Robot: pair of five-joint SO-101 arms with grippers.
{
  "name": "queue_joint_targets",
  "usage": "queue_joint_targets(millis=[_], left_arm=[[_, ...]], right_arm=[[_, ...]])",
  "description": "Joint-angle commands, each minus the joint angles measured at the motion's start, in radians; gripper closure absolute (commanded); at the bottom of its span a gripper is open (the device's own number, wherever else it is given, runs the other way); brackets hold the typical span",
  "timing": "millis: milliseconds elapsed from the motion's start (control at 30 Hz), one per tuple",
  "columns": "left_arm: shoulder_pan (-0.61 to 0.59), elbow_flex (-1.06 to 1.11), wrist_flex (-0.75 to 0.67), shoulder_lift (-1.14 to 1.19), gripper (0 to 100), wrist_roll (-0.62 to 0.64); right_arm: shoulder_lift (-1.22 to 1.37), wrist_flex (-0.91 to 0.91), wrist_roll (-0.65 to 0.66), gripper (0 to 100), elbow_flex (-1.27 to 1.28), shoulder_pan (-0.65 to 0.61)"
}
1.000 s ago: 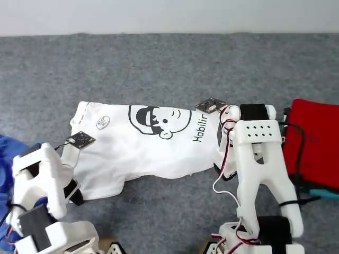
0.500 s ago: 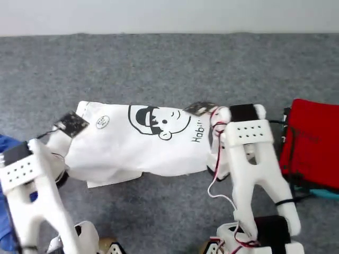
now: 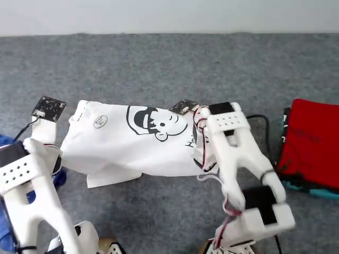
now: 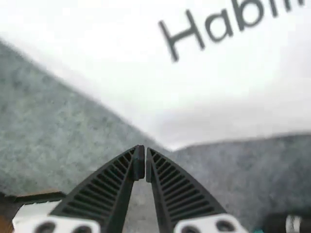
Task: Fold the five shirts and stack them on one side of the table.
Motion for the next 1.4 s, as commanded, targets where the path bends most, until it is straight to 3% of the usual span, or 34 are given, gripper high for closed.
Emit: queue_joint_targets(millis=[0, 567, 800, 900, 1033, 1167, 1367], left_arm=[[-0.005, -0.036, -0.021, 0.008, 99, 0.009], [-0.005, -0.035, -0.02, 0.006, 99, 0.011], [0.0, -0.033, -0.021, 0.014, 99, 0.052], [0.0, -0.033, -0.023, 0.014, 99, 0.052], [0.0, -0.007, -0.057, 0.014, 99, 0.052], [-0.003, 0.022, -0.077, 0.011, 99, 0.052], [-0.002, 0.027, -0.078, 0.014, 99, 0.052]], right_arm=[[0.145, -0.021, -0.002, 99.0, -0.133, -0.004], [0.826, -0.015, -0.002, 99.0, -1.234, 0.053], [0.886, 0.236, -0.002, 99.0, -1.479, 0.047], [0.888, 0.367, -0.002, 99.0, -1.521, 0.05], [0.845, 0.364, -0.002, 96.3, -1.456, 0.065], [0.763, 0.364, -0.005, 80.4, -1.29, 0.062], [0.558, 0.363, -0.002, 80.0, -1.005, 0.053]])
